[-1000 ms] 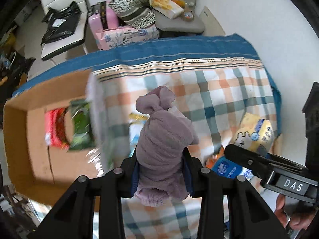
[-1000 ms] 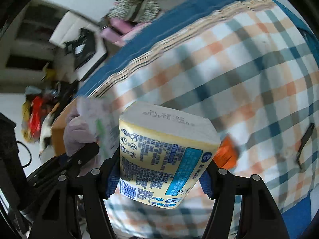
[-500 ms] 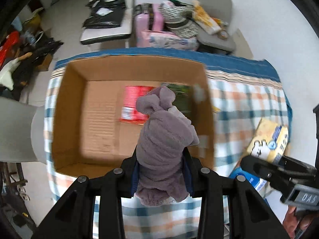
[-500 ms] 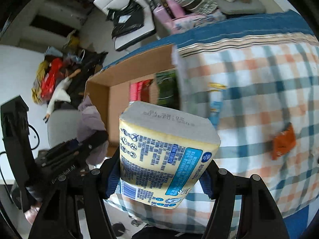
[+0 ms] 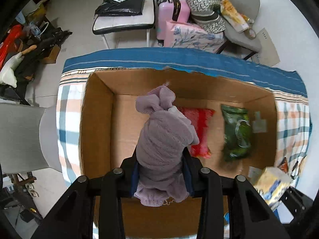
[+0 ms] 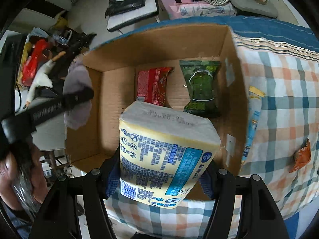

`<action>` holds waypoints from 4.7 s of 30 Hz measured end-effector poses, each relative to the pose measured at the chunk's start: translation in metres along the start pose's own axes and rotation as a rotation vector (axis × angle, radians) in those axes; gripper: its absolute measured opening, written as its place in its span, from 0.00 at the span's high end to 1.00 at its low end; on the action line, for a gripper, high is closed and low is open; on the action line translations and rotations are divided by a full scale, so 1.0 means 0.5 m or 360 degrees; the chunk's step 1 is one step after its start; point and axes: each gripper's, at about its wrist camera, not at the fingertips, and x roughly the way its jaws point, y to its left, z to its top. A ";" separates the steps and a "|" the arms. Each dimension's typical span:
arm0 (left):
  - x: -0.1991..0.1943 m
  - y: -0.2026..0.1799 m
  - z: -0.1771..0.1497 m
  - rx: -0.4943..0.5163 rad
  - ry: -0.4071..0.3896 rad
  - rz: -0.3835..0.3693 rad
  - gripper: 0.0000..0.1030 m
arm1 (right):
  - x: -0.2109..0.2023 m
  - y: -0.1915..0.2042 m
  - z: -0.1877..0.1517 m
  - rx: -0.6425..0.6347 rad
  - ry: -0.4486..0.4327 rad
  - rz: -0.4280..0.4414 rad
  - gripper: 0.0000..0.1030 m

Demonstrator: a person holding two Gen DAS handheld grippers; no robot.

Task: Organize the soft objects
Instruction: 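Carry plush and box into the cardboard box and release both, then grasp the blue-white tube with the left tool while the right tool grasps the orange bag, then carry tube and orange bag into the box and release both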

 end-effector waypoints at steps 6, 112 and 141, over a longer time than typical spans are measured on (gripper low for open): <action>0.089 0.011 0.046 0.0026 0.0138 0.0002 0.67 | 0.075 0.006 0.024 0.0011 0.0095 -0.0085 0.33; 0.351 -0.749 -0.123 0.0627 0.0409 0.0340 0.74 | 0.067 -0.833 -0.138 0.1031 0.0140 0.0157 0.36; 0.181 -0.693 -0.146 0.0530 0.0189 0.0077 0.87 | -0.053 -0.758 -0.149 0.0797 -0.0027 0.0088 0.55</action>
